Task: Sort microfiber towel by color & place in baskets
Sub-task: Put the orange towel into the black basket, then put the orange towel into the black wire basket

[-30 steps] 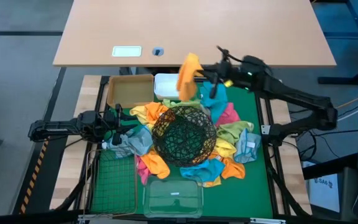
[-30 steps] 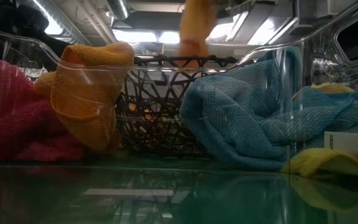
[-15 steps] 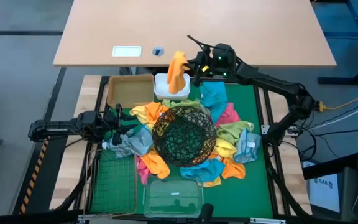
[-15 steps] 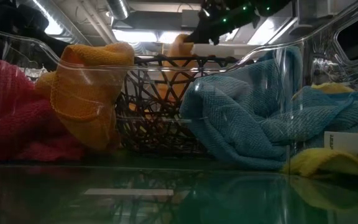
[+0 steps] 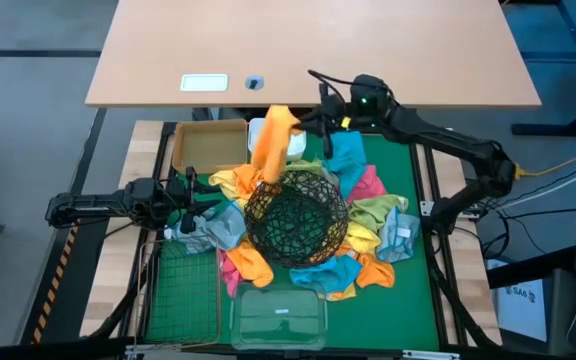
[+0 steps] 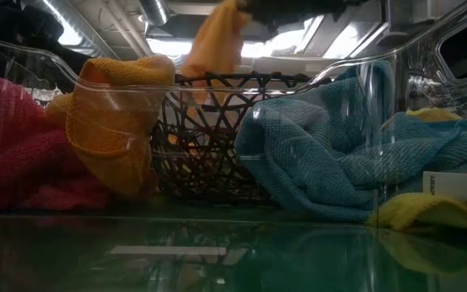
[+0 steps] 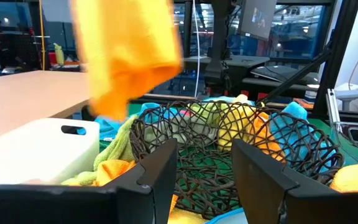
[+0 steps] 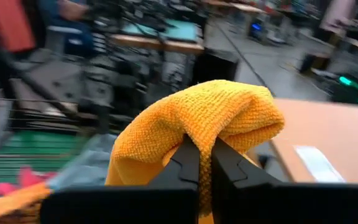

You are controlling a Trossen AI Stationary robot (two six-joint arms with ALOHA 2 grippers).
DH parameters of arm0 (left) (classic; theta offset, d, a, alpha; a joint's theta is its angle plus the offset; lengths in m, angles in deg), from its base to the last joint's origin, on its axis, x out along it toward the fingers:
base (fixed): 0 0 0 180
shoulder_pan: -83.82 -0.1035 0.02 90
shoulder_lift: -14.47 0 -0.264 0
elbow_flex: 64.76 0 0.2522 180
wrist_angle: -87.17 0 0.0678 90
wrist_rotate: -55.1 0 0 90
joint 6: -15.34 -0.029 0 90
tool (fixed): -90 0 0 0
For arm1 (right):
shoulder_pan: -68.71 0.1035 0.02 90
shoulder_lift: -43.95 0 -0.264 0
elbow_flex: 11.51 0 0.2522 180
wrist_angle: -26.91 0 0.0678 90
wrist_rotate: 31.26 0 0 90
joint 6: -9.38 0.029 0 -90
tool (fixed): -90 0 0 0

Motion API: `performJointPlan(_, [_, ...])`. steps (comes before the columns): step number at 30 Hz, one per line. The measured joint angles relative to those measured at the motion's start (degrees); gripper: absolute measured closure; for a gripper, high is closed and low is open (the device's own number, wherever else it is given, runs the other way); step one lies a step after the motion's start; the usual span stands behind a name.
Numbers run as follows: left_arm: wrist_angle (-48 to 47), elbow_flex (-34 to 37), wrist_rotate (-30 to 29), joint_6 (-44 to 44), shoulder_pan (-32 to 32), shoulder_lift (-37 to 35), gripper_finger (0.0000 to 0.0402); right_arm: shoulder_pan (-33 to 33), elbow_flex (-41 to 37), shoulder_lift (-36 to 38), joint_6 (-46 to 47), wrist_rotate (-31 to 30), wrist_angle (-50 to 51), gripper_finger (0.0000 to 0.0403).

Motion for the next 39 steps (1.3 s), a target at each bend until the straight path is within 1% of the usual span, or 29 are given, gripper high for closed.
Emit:
performJointPlan(3, [0.0,0.0,0.0,0.0,0.0,0.0,0.0256,2.7,0.0,1.4,0.1,2.3,1.2,0.0397])
performJointPlan(6, [0.0,0.0,0.0,0.0,0.0,0.0,0.0256,5.8,0.0,2.7,0.1,3.6,5.1,0.0396])
performJointPlan(11, [0.0,0.0,0.0,0.0,0.0,0.0,0.0256,10.5,0.0,3.4,-0.1,3.4,13.8,0.0396])
performJointPlan(14, [0.0,0.0,0.0,0.0,0.0,0.0,0.0256,12.4,0.0,3.4,-0.2,0.7,18.8,0.0383])
performJointPlan(19, [0.0,0.0,0.0,0.0,0.0,0.0,0.0256,14.6,0.0,3.4,-0.2,-7.3,24.7,0.0345])
performJointPlan(21, [0.1,0.0,0.0,0.0,0.0,0.0,0.0256,14.9,0.0,3.4,-0.2,-8.7,26.1,0.0325])
performJointPlan(25, [2.0,0.0,-1.8,0.0,0.0,0.0,0.0256,14.9,0.0,3.4,0.1,-9.1,28.1,0.0272])
performJointPlan(31, [7.5,0.0,-9.6,0.0,0.0,0.1,0.0256,14.8,0.0,3.4,6.1,-9.1,30.6,0.0194])
performJointPlan(35, [12.5,0.0,-11.1,0.0,0.0,1.2,0.0256,14.8,0.1,3.4,7.5,-8.5,31.0,0.0165])
performJointPlan(39, [15.3,0.0,-13.6,0.0,0.0,4.5,0.0256,14.8,2.6,3.6,7.4,-9.9,34.2,0.0155])
